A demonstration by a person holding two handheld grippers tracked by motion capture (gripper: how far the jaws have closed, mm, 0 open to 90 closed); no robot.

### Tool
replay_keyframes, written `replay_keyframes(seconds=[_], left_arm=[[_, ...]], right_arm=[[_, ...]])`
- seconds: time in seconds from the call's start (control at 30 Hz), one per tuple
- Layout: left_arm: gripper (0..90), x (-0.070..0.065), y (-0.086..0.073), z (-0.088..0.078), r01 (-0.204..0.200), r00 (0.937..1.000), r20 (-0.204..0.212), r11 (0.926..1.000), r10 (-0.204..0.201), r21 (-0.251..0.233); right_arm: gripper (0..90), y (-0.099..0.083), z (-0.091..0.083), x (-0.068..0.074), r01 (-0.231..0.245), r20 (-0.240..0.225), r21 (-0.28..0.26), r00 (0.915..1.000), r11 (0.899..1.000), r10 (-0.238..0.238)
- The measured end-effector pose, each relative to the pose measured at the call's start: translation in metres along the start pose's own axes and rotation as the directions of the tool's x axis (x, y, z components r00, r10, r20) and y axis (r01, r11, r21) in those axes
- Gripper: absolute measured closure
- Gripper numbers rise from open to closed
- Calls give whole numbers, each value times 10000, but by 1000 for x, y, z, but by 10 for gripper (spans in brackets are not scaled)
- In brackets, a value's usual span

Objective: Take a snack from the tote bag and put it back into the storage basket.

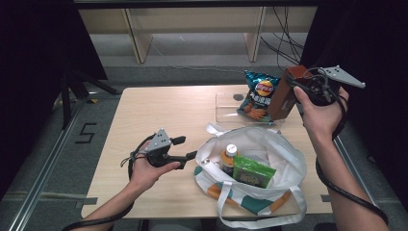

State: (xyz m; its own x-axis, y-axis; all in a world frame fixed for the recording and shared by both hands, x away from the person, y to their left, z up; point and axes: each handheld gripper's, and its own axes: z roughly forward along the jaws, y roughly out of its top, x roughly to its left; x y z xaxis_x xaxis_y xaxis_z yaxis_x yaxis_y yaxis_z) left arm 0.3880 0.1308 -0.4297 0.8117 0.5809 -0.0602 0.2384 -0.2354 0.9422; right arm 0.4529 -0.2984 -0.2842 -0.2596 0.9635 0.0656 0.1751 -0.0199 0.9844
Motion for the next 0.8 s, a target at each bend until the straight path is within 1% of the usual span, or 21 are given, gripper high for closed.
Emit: replay_keyframes(seconds=[0.03, 0.07, 0.1, 0.17, 0.23, 0.27, 0.3, 0.4, 0.43, 0.5, 0.53, 0.6, 0.63, 0.67, 0.7, 0.77, 0.8], left_arm=[[296, 0, 0, 0, 4, 10000, 3, 10000, -4, 1], [296, 0, 0, 0, 1, 10000, 3, 10000, -1, 4], [296, 0, 0, 0, -6, 10000, -8, 10000, 6, 8], [295, 1, 0, 0, -14, 10000, 73, 10000, 14, -49], [295, 0, 0, 0, 19, 10000, 56, 10000, -18, -54], [295, 0, 0, 0, 31, 10000, 57, 10000, -30, -62], [296, 0, 0, 0, 40, 10000, 62, 10000, -39, -70], [295, 0, 0, 0, 29, 10000, 71, 10000, -28, -81], [296, 0, 0, 0, 37, 10000, 67, 10000, -37, -79], [296, 0, 0, 0, 29, 10000, 66, 10000, -29, -67], [296, 0, 0, 0, 26, 10000, 63, 10000, -26, -57], [295, 0, 0, 0, 22, 10000, 66, 10000, -22, -48], [295, 1, 0, 0, -67, 9999, 104, 10000, 68, -52], [295, 1, 0, 0, -19, 10000, 94, 10000, 19, -50], [295, 1, 0, 0, -72, 9999, 102, 10000, 73, -49], [295, 0, 0, 0, 22, 10000, 65, 10000, -22, -60], [295, 0, 0, 0, 35, 10000, 67, 10000, -34, -70]], right_arm=[[393, 0, 0, 1, -150, 31, 47, 9999, 9999, 150], [393, 0, 2, 0, -44, 79, -21, 10000, 10000, 44], [393, 1, 3, -1, -6, 79, 26, 10000, 10000, 6], [393, 1, 4, -1, -21, 98, 23, 9999, 10000, 20], [393, 1, 6, -2, 3, 114, 23, 9999, 10000, -4], [393, 1, 7, -2, 83, 128, -83, 9999, 9999, -82], [393, 1, 7, -2, 2, 194, -44, 9998, 10000, -1], [393, 0, 10, -3, 86, 167, -29, 9998, 10000, -86], [393, 0, 10, -2, -29, 217, 5, 9998, 10000, 29], [393, -1, 11, -3, -91, 259, 2, 9996, 10000, 91], [393, -2, 12, -4, 48, 245, -16, 9997, 10000, -48], [393, -3, 13, -4, -102, 279, 32, 9996, 9999, 101], [393, -3, 13, -4, -126, 311, 57, 9994, 9999, 125], [393, -3, 14, -4, -119, 327, 54, 9994, 9999, 117], [393, -4, 14, -6, 17, 301, 37, 9995, 10000, -18], [393, -5, 15, -5, -153, 337, 40, 9993, 9999, 151], [393, -5, 16, -7, -73, 346, 62, 9994, 10000, 71]])
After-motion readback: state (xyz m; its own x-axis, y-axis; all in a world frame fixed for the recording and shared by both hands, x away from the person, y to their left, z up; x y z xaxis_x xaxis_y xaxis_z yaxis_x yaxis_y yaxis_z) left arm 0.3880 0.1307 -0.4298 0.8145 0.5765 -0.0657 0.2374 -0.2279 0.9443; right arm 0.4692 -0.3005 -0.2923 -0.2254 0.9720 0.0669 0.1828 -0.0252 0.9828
